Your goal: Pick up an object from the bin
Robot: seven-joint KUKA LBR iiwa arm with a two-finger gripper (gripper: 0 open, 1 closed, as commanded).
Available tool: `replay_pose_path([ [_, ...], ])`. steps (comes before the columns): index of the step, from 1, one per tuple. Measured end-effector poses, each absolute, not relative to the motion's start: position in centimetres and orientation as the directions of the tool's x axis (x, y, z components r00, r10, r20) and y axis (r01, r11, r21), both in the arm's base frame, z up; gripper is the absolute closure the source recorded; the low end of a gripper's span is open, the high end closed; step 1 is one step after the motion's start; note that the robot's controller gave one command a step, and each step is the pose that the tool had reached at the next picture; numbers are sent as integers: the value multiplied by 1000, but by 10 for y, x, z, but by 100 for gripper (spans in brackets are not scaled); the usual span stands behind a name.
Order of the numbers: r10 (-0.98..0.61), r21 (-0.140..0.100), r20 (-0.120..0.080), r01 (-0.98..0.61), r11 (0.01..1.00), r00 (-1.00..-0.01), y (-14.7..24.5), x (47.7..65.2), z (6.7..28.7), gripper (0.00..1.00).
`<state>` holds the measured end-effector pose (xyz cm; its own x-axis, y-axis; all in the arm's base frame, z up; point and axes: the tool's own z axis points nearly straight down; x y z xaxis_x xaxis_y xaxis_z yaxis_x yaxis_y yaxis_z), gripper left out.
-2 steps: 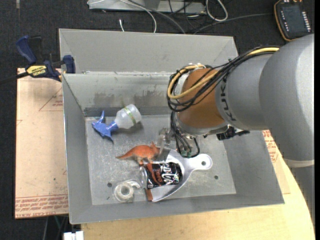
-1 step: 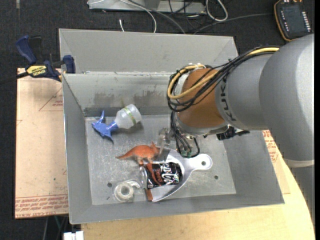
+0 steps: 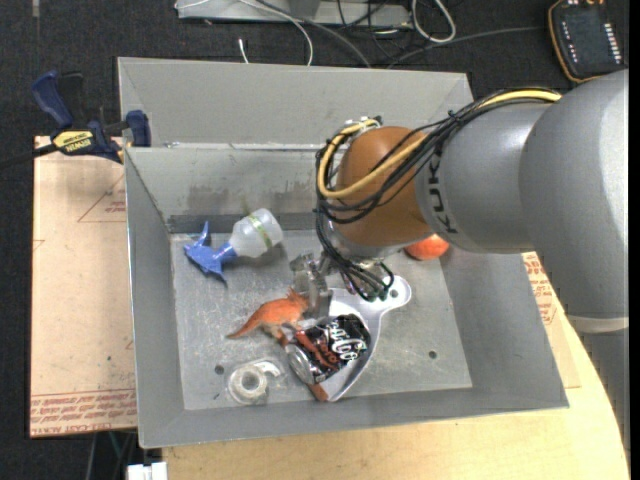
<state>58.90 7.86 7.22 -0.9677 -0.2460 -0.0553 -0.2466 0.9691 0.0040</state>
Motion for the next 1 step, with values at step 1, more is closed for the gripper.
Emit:
replay_pose_path([
  [1, -381, -5, -67, -382, 924, -922, 82, 578, 73, 100],
])
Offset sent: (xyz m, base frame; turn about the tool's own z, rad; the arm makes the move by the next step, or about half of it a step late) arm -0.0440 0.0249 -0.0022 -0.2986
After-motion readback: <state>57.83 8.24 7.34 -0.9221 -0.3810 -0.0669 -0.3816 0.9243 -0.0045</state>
